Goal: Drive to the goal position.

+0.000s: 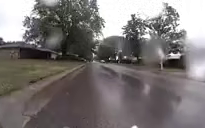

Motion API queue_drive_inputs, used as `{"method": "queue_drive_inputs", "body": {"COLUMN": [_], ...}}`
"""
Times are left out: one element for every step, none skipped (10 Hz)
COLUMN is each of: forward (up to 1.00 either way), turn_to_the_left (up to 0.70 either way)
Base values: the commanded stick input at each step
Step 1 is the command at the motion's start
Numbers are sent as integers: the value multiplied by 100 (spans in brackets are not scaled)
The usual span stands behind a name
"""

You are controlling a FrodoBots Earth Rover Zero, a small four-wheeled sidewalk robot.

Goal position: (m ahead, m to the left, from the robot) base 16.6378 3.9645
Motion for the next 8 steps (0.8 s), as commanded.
{"method": "queue_drive_inputs", "body": {"forward": [50,50,50,50,50,50,50,50], "turn_to_the_left": [-1,-1,-1,-1,-1,-1,-1,-1]}}
